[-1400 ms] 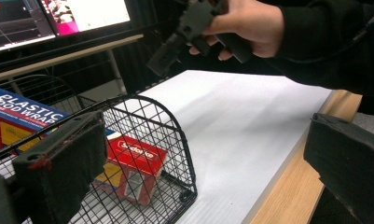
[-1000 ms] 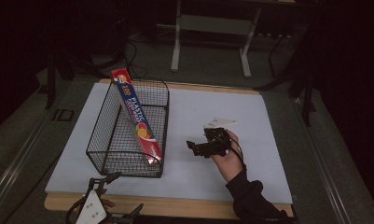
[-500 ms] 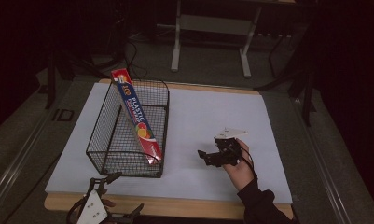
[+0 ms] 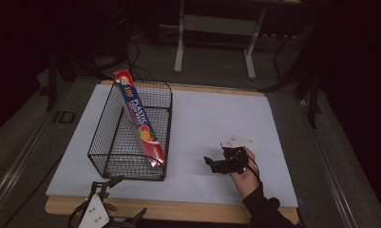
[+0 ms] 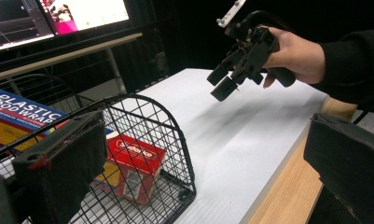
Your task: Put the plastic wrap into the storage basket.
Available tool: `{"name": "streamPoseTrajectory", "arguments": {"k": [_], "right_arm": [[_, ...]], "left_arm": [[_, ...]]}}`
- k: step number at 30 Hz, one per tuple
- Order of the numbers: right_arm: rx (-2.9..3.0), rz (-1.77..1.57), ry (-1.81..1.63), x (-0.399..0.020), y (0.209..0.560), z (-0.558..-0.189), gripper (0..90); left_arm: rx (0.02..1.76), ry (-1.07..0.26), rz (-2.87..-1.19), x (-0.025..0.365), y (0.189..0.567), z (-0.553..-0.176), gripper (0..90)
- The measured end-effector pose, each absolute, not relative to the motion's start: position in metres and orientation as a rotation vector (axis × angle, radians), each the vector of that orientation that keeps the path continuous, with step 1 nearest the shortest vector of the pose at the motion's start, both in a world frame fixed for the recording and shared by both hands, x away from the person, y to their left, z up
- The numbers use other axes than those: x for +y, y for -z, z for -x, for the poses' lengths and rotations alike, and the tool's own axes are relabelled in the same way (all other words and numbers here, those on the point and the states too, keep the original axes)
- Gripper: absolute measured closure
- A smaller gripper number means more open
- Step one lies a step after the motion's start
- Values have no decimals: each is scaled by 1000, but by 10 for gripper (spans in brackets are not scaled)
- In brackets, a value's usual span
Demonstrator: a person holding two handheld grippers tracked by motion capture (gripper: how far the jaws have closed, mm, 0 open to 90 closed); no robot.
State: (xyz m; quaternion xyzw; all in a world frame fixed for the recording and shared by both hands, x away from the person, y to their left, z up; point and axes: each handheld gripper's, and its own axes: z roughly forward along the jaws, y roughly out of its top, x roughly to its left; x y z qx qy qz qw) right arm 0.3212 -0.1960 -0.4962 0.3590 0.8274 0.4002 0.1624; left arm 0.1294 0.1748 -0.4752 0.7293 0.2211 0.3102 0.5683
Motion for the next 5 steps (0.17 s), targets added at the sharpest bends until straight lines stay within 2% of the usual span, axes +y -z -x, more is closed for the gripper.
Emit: {"name": "streamPoseTrajectory", "arguments": {"k": [5], "right_arm": [[2365,-1015,-1126,-196,499,-321,133]], "left_arm": [[523,-725,-1710,175,475,-130,1]]}}
